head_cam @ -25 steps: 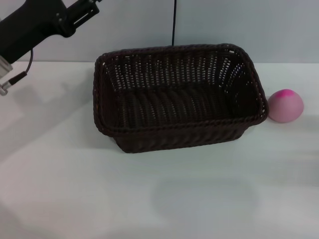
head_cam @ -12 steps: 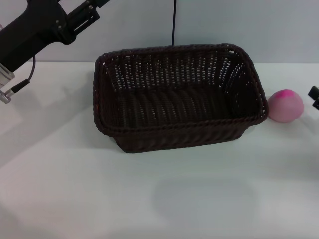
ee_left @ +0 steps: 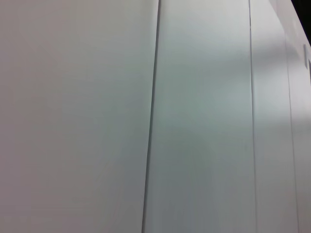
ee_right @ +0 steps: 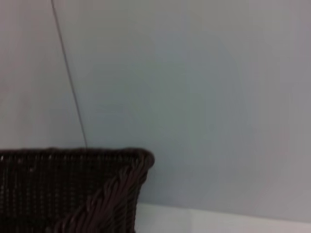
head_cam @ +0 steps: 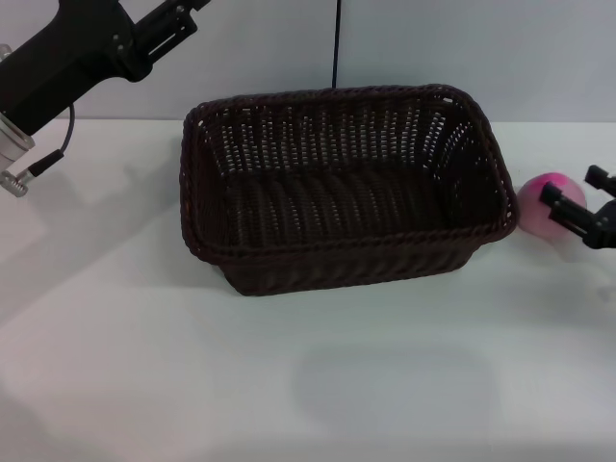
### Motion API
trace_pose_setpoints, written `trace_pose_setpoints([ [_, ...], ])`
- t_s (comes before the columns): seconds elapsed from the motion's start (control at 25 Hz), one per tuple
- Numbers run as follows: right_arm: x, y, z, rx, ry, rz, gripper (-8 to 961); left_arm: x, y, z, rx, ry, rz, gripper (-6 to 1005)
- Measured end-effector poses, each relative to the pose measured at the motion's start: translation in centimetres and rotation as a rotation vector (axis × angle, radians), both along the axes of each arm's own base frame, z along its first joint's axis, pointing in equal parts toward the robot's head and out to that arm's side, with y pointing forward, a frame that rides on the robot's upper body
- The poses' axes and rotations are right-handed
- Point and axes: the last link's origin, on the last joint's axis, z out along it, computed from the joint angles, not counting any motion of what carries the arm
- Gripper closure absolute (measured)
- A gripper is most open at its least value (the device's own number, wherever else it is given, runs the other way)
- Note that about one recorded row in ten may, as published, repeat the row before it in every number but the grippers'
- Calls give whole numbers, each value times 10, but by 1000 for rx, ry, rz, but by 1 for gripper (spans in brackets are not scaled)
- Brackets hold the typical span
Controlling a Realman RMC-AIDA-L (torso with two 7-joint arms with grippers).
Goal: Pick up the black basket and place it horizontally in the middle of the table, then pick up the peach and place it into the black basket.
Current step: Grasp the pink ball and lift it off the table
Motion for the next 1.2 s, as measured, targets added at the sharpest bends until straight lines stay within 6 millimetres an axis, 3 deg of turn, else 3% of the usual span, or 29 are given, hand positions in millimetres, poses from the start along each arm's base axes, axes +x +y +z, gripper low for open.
trace_pose_setpoints([
  [0.36, 1, 4, -11, -39, -31, -27, 195, -2, 1, -1, -2, -3, 14, 336],
  [0.56, -1, 4, -16, -57, -43, -17, 290, -1, 2, -3, -4, -3, 13, 336],
  [0.76, -1, 3, -15, -51, -32, -19, 523, 0, 2, -4, -7, -2, 12, 336],
  [1.0, -1, 0, -10, -13, 3, -16, 591, -1, 2, -5, -12, -8, 16, 337],
  [1.2, -2, -7, 11, 124, 105, -2, 613, -2, 1, -5, -12, -9, 17, 337],
])
